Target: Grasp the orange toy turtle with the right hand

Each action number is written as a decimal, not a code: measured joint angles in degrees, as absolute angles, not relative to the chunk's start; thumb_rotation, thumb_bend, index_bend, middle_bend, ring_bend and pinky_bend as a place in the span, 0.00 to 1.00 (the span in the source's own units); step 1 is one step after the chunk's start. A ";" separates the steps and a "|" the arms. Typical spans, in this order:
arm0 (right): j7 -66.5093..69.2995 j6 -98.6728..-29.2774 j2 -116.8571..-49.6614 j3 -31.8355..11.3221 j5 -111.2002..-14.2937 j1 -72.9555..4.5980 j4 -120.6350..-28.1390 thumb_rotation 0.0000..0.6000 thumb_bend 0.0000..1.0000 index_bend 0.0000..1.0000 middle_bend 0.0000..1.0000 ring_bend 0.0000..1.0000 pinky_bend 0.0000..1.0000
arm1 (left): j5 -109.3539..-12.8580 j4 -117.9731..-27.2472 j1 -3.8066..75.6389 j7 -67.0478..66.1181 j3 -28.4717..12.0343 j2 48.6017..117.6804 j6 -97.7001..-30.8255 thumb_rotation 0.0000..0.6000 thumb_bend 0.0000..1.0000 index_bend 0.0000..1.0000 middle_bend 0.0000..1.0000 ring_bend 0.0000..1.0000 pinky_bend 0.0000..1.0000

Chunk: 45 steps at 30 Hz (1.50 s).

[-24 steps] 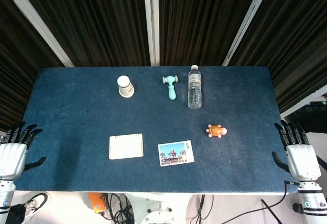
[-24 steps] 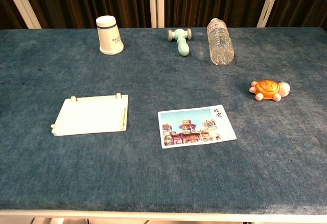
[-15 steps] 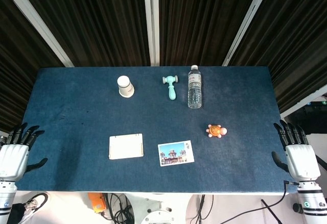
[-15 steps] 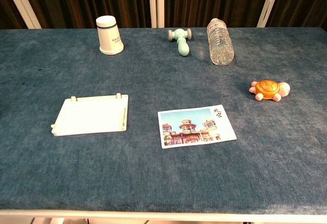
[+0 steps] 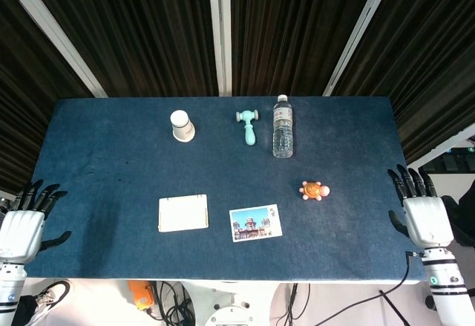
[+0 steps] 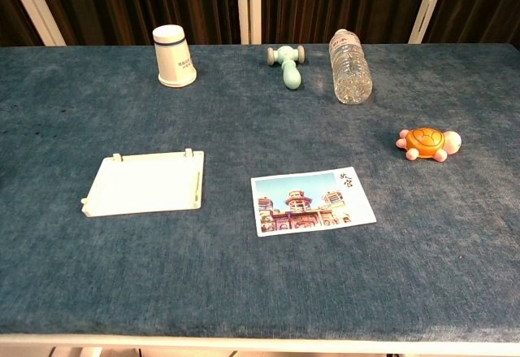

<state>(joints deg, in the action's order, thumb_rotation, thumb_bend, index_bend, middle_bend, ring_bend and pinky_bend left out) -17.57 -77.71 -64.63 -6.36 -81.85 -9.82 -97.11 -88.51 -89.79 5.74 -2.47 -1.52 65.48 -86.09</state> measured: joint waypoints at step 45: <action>-32.56 -62.60 -91.68 -7.78 -67.23 -28.92 -78.94 1.00 0.38 0.62 0.65 0.30 0.00 | -87.67 -87.69 5.45 -0.67 -1.22 65.62 -85.21 1.00 0.09 0.23 0.14 0.00 0.05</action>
<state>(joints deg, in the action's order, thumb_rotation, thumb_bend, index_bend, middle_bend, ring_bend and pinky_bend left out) -32.56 -62.60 -91.68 -7.78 -67.23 -28.92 -78.94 -87.67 -87.69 5.45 -0.67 -1.22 65.62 -85.21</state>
